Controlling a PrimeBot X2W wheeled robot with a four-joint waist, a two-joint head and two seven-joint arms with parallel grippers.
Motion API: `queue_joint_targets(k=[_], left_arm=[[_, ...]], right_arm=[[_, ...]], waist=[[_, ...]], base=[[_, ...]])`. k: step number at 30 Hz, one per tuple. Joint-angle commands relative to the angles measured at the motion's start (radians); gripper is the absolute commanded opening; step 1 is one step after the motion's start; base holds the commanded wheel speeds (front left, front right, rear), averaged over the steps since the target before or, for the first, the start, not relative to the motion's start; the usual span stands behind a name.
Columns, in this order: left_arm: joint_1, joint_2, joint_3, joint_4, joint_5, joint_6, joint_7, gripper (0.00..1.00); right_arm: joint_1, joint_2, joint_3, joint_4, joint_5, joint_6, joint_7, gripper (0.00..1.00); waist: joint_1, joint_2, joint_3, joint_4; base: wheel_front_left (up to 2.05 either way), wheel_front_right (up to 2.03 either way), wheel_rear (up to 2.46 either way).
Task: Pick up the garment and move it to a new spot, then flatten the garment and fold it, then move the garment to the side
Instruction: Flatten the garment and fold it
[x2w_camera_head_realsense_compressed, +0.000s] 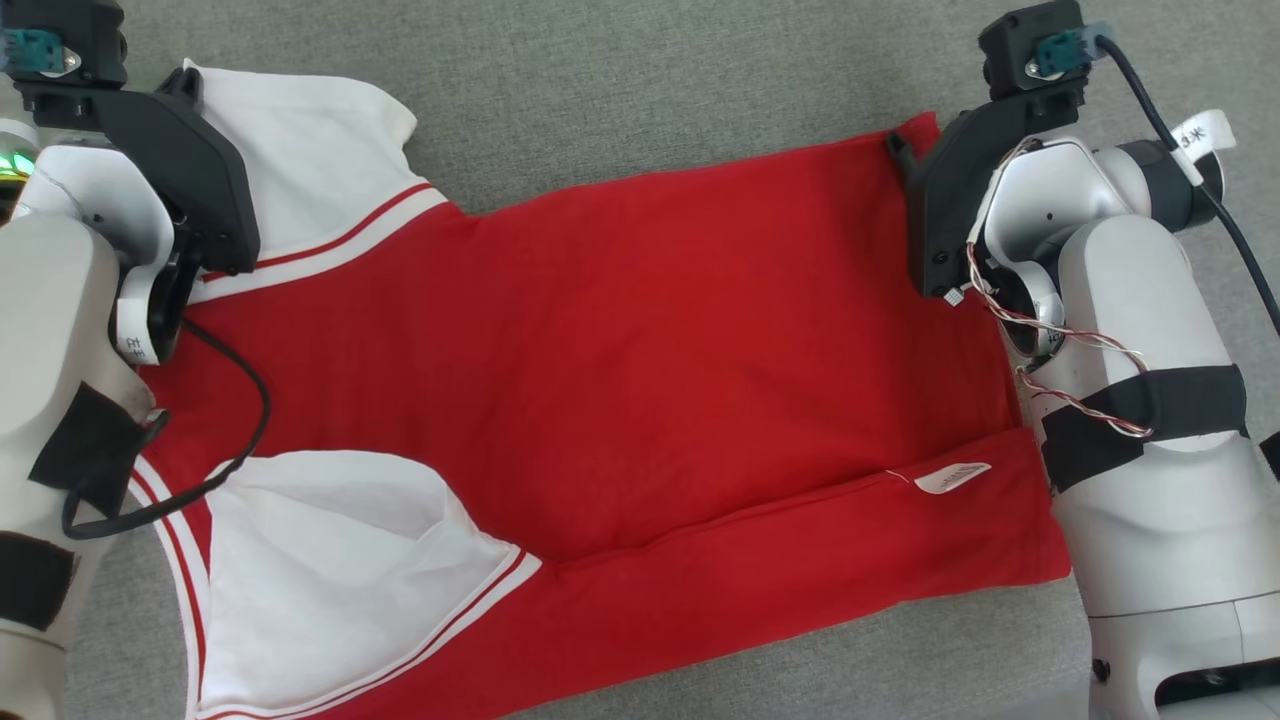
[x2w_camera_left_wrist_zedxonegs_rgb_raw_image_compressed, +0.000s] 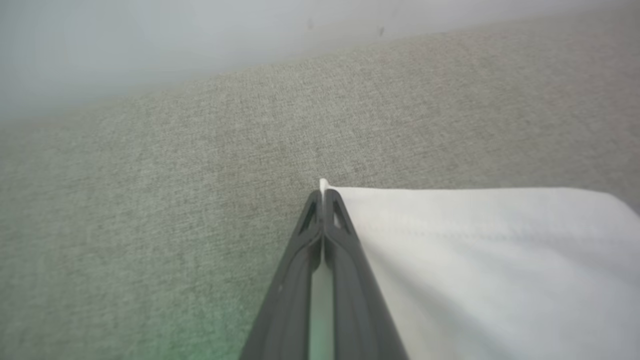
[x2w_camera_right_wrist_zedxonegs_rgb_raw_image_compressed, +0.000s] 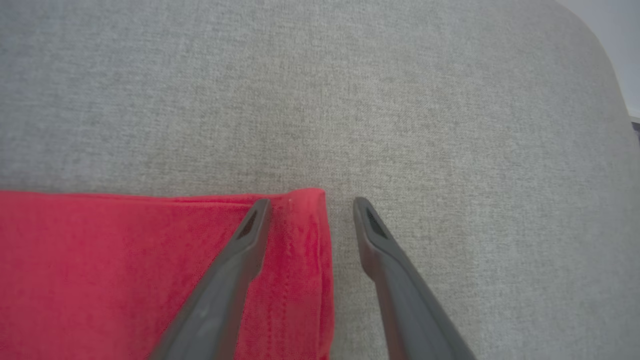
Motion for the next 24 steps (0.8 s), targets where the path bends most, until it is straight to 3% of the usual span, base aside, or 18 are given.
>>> queue_joint_targets(k=[1,2,3,4,5,18,24], left_arm=[[0.018,0.014,0.000,0.006,-0.002,0.009,0.007,0.00],[0.020,0.017,0.000,-0.001,-0.003,0.009,0.008,0.00],[0.022,0.017,0.001,-0.009,-0.004,0.011,0.008,0.00],[0.024,0.018,0.001,-0.017,-0.006,0.012,0.008,0.00],[0.025,0.018,0.000,-0.026,-0.005,0.013,0.007,0.00],[0.088,-0.005,0.004,-0.187,-0.017,0.006,-0.114,0.00],[0.191,-0.028,-0.023,-0.279,0.004,0.024,-0.212,0.00]], right_arm=[[-0.001,-0.005,0.012,0.006,-0.007,-0.002,0.007,0.76],[-0.002,-0.013,0.025,0.009,-0.005,-0.002,0.012,0.48],[-0.002,-0.019,0.037,0.013,0.004,-0.002,0.019,0.44],[-0.002,-0.025,0.044,0.014,0.012,-0.002,0.020,0.29],[-0.001,-0.030,0.051,0.014,0.017,-0.002,0.021,0.00],[0.064,-0.060,0.013,-0.072,0.050,-0.002,-0.058,0.00],[0.173,-0.061,-0.101,-0.161,-0.017,-0.002,-0.162,0.00]], waist=[[0.0000,-0.0001,0.003,0.004],[0.0000,-0.0001,0.004,0.006],[0.0000,-0.0001,0.005,0.008],[0.0000,-0.0001,0.006,0.009],[0.0000,-0.0001,0.007,0.011],[0.0000,-0.0001,-0.028,0.066],[0.0000,-0.0001,-0.070,0.120]], base=[[0.00,0.00,0.00],[0.00,0.00,0.00],[0.00,0.00,0.00],[0.00,0.00,0.00],[0.00,0.00,0.00],[0.00,0.00,0.00],[0.00,0.00,0.00]])
